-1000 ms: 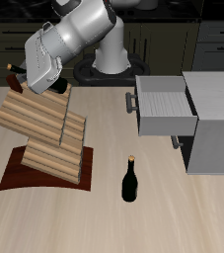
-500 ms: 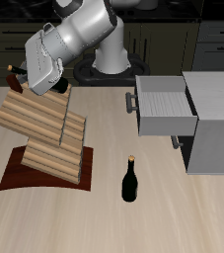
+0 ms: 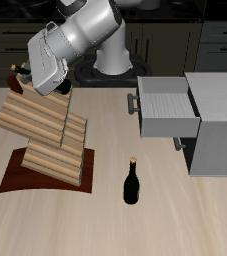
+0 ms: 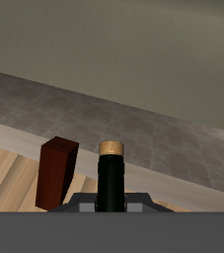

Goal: Place the wine bottle from the drawer onto the top layer of the wine rack and close the drawer

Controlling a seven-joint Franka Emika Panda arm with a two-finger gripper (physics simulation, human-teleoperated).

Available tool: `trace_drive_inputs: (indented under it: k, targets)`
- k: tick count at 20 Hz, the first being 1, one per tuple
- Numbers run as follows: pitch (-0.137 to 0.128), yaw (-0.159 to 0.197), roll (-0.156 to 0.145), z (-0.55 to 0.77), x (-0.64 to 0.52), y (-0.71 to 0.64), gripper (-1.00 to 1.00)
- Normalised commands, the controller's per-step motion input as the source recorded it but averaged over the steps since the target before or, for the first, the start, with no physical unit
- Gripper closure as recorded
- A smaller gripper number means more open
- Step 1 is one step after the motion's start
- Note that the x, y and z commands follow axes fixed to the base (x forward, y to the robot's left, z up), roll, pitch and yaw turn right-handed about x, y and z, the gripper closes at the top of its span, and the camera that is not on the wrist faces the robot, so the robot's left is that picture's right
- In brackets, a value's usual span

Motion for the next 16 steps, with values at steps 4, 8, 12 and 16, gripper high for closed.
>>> trace_drive_inputs:
  k: [4,8,12,16]
  targets:
    - [0.007,0.02,0.011,0.04,0.05,0.05,-1.0]
    - [-0.001,0.056,0.016,0.1,0.03,0.16,-1.0]
    - [-0.009,0.047,0.025,0.09,0.0,0.13,-1.0]
    - [-0.009,0.04,0.024,0.13,0.02,0.12,-1.0]
